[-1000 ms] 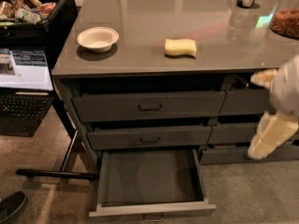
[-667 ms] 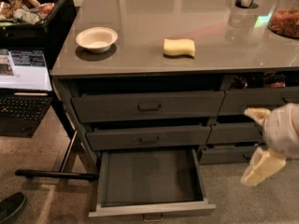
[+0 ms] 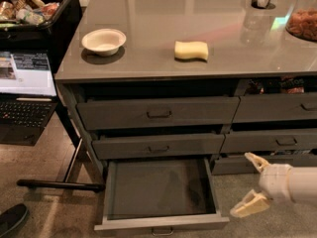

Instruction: Close bottom drawer

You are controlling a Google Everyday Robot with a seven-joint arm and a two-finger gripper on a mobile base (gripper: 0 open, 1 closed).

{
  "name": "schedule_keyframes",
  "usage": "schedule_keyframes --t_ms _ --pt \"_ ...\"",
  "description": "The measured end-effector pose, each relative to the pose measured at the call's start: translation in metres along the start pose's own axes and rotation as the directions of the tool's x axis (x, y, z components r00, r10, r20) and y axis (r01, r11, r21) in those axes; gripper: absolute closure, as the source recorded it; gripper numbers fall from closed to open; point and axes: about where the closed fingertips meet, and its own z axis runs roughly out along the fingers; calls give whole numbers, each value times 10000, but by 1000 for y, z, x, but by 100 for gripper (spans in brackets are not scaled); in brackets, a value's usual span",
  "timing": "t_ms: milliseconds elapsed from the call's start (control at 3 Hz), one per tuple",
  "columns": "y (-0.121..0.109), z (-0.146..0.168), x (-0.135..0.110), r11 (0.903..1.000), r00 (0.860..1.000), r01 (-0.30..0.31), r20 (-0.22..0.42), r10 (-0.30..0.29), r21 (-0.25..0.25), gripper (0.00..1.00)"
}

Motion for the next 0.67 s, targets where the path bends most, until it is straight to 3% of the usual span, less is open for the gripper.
schedule_keyframes --t_ms 333,667 --pt "9 29 25 9983 9983 -475 311 486 -341 0" --pt "9 30 25 9981 9983 -490 302 502 -383 0"
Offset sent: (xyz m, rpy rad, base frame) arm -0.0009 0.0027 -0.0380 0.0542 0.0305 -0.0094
